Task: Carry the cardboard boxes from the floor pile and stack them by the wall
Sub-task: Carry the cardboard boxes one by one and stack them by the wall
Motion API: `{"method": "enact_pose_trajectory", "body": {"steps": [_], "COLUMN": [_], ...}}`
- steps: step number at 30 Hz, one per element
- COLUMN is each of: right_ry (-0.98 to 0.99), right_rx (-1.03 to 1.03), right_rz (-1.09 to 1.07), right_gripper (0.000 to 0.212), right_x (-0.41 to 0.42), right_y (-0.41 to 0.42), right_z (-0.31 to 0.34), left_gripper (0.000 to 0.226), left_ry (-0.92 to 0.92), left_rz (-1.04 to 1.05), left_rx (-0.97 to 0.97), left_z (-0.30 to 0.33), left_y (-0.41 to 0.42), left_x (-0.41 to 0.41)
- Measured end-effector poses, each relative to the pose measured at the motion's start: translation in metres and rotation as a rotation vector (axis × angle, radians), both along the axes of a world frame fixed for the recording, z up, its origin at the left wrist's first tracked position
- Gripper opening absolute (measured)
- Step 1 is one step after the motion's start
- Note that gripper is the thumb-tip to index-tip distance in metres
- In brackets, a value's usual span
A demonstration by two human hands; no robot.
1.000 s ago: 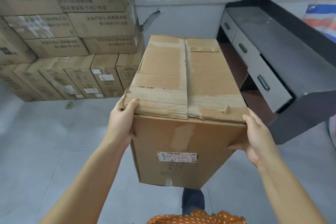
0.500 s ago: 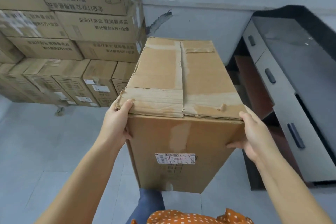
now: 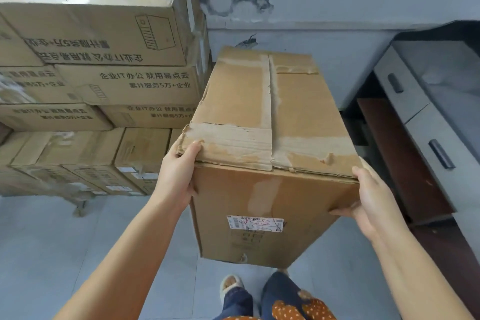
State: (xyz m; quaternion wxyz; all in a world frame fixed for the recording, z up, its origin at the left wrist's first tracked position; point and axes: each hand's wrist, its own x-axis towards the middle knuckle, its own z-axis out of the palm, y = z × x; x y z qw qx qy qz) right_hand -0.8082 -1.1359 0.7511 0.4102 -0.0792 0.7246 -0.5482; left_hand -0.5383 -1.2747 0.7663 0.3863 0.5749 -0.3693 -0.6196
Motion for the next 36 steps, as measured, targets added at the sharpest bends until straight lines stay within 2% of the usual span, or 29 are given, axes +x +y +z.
{"method": "enact_pose_trajectory", "body": {"steps": [4, 11, 15, 19, 24, 28, 32, 34, 36], "right_ry": [-0.003, 0.014, -0.015, -0.055, -0.093, -0.111, -0.155, -0.176, -0.179], "right_rx": [-0.008, 0.005, 0.024, 0.051, 0.074, 0.110, 0.191, 0.203, 0.202], "right_rz": [-0.007, 0.078, 0.077, 0.067, 0.023, 0.040, 0.081, 0.062, 0.095], "right_gripper": [0.032, 0.041, 0.039, 0.035, 0.035, 0.045, 0.032, 0.031, 0.034], "right_x": [-0.022, -0.077, -0.110, -0.125, -0.128, -0.113, -0.101, -0.101, -0.106], "right_y": [-0.056, -0.160, -0.224, -0.270, -0.298, -0.290, -0.281, -0.284, -0.292], "right_z": [-0.006, -0.029, -0.063, -0.121, -0.222, -0.290, -0.315, -0.316, -0.314], "left_gripper": [0.025, 0.020, 0.017, 0.032, 0.034, 0.034, 0.047, 0.046, 0.046], "left_ry": [-0.008, -0.082, -0.060, -0.058, -0.115, -0.120, -0.116, -0.024, 0.079], "left_rz": [0.005, 0.055, 0.077, 0.070, 0.071, 0.143, 0.080, 0.120, 0.187], "left_rx": [0.013, 0.044, 0.105, 0.161, 0.244, 0.335, 0.636, 0.746, 0.765], "left_z": [-0.009, -0.044, -0.077, -0.135, -0.223, -0.277, -0.297, -0.301, -0.304], "left_y": [-0.051, -0.136, -0.182, -0.221, -0.255, -0.262, -0.249, -0.248, -0.257], "left_x": [-0.020, -0.068, -0.092, -0.106, -0.112, -0.102, -0.096, -0.100, -0.104]}}
